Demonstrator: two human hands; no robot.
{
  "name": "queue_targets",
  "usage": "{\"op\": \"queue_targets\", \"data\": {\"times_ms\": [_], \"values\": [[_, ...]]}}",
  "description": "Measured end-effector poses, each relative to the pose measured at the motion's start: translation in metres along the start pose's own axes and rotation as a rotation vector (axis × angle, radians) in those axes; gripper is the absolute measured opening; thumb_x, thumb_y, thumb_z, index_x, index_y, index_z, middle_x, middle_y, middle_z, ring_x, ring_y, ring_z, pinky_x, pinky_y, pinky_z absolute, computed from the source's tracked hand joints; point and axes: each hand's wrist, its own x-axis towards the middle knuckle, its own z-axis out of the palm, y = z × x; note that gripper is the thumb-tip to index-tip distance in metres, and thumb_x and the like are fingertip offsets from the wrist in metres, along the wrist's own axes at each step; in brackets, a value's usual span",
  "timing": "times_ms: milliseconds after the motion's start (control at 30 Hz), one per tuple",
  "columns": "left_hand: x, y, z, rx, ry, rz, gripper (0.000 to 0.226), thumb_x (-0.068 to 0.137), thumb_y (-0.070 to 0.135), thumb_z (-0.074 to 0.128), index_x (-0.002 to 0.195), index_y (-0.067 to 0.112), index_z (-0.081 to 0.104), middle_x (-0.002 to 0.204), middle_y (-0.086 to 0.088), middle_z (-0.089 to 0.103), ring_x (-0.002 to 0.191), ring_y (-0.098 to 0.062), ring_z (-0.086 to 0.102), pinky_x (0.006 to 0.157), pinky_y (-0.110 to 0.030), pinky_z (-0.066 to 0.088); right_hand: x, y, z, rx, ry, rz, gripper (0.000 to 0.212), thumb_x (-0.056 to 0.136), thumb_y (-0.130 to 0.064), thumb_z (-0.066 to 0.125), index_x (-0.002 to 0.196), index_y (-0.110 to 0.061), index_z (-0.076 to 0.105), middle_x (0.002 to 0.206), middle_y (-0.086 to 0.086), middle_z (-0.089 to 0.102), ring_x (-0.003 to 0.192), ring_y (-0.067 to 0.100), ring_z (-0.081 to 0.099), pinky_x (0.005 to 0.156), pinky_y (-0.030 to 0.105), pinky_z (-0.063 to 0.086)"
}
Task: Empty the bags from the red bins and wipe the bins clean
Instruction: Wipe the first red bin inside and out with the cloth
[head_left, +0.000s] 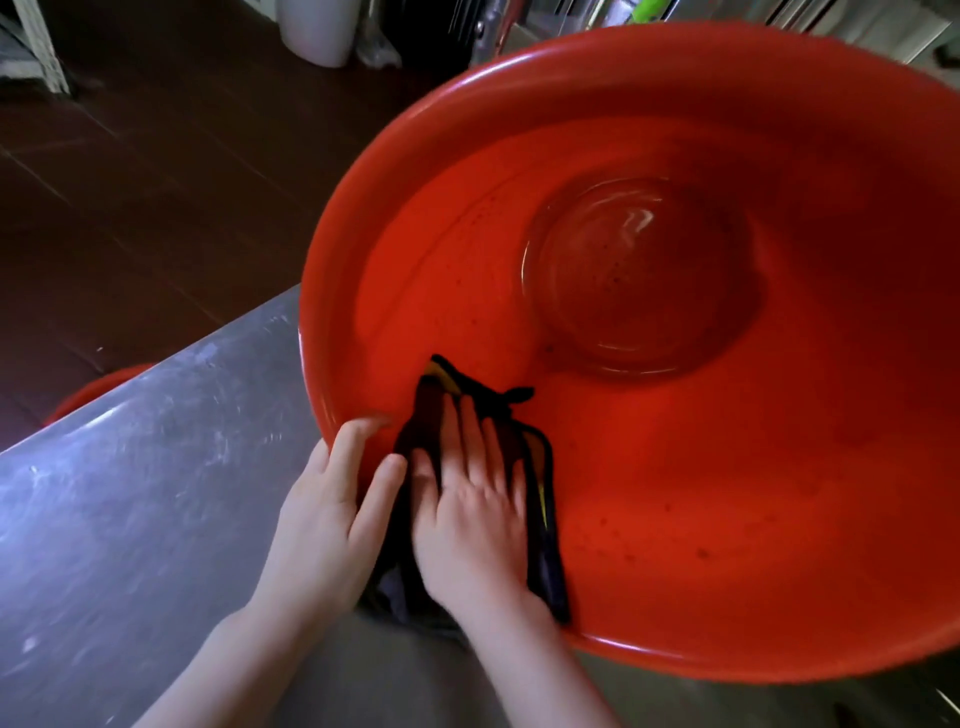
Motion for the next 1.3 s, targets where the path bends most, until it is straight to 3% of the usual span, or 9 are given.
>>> {"op": "queue_targets", "data": {"times_ms": [267, 400, 567, 767, 867, 967, 1033, 1167, 1300], "values": [[-0.002, -0.005, -0.002, -0.002, -0.033, 0.038, 0.031, 0.090, 0.060, 0.035, 0.118, 0.048, 0.041, 0.112, 0.014, 0.055, 0.106, 0.012, 0.047, 0.082, 0.000, 0.032, 0.136, 0.070, -0.024, 0.024, -0.101, 0.419, 0.055, 0.103, -0.046, 0.020, 0.155, -0.027, 0.014, 0.162, -0.003, 0.013, 0.149, 0.021, 0.010, 0.118, 0.055, 0.003], [-0.001, -0.006, -0.002, -0.012, -0.035, 0.057, 0.026, 0.092, 0.060, 0.030, 0.115, 0.054, 0.039, 0.108, 0.014, 0.055, 0.103, 0.008, 0.050, 0.081, -0.005, 0.034, 0.116, 0.052, -0.017, 0.004, -0.089, 0.338, 0.056, 0.103, -0.046, 0.018, 0.155, -0.027, 0.012, 0.162, -0.003, 0.014, 0.149, 0.019, 0.010, 0.119, 0.053, 0.004], [0.000, 0.000, -0.007, -0.018, -0.048, 0.086, 0.022, 0.091, 0.055, 0.034, 0.111, 0.053, 0.042, 0.102, 0.014, 0.056, 0.097, 0.005, 0.052, 0.077, -0.003, 0.034, 0.005, 0.009, -0.004, -0.049, -0.019, -0.034, 0.070, 0.091, -0.055, 0.002, 0.155, -0.028, 0.012, 0.162, -0.004, 0.017, 0.149, 0.017, 0.012, 0.120, 0.046, 0.012], [0.003, -0.003, -0.021, 0.001, -0.109, 0.122, 0.024, 0.090, 0.059, 0.042, 0.111, 0.048, 0.049, 0.099, 0.016, 0.062, 0.088, -0.004, 0.062, 0.074, -0.013, 0.044, 0.081, 0.035, -0.007, -0.034, -0.065, 0.156, 0.057, 0.101, -0.048, 0.014, 0.155, -0.030, 0.009, 0.163, -0.007, 0.008, 0.149, 0.014, 0.007, 0.120, 0.049, 0.008], [0.013, -0.007, -0.039, 0.241, -0.145, 0.265, 0.026, 0.094, 0.053, 0.044, 0.119, 0.047, 0.050, 0.096, 0.022, 0.058, 0.080, -0.007, 0.061, 0.071, -0.013, 0.043, 0.136, 0.060, -0.017, 0.061, -0.094, 0.306, 0.056, 0.103, -0.047, 0.017, 0.155, -0.028, 0.010, 0.163, -0.006, 0.011, 0.149, 0.017, 0.008, 0.119, 0.053, 0.004], [0.041, -0.003, -0.059, 0.557, 0.043, 0.484, 0.050, 0.089, 0.045, 0.052, 0.135, 0.029, 0.049, 0.129, -0.010, 0.045, 0.107, -0.034, 0.052, 0.084, -0.039, 0.049, 0.151, 0.071, -0.015, 0.009, -0.081, 0.294, 0.057, 0.102, -0.047, 0.015, 0.155, -0.027, 0.009, 0.162, -0.004, 0.010, 0.149, 0.021, 0.009, 0.118, 0.056, 0.004], [0.061, 0.007, -0.068, 0.552, 0.146, 0.546, 0.053, 0.089, 0.039, 0.057, 0.139, 0.024, 0.048, 0.135, -0.013, 0.035, 0.111, -0.030, 0.046, 0.090, -0.038, 0.045, 0.146, 0.076, -0.012, -0.010, -0.081, 0.279, 0.057, 0.102, -0.049, 0.014, 0.155, -0.028, 0.009, 0.163, -0.005, 0.010, 0.149, 0.021, 0.009, 0.118, 0.055, 0.003], [0.065, 0.021, -0.054, 0.372, 0.131, 0.390, 0.047, 0.083, 0.010, 0.068, 0.124, 0.025, 0.052, 0.112, -0.002, 0.032, 0.061, -0.008, 0.044, 0.066, -0.032, 0.047, 0.132, 0.097, -0.024, -0.115, -0.132, 0.301, 0.059, 0.101, -0.049, 0.014, 0.155, -0.027, 0.009, 0.163, -0.005, 0.009, 0.150, 0.021, 0.007, 0.119, 0.054, 0.000], [0.019, 0.017, -0.018, 0.195, 0.096, 0.105, 0.045, 0.079, 0.009, 0.071, 0.113, 0.030, 0.051, 0.109, 0.002, 0.033, 0.065, -0.012, 0.053, 0.063, -0.042, 0.055, 0.119, 0.124, -0.042, -0.326, -0.190, 0.294, 0.059, 0.100, -0.050, 0.017, 0.155, -0.028, 0.013, 0.163, -0.005, 0.010, 0.150, 0.023, 0.006, 0.118, 0.056, -0.003]]}}
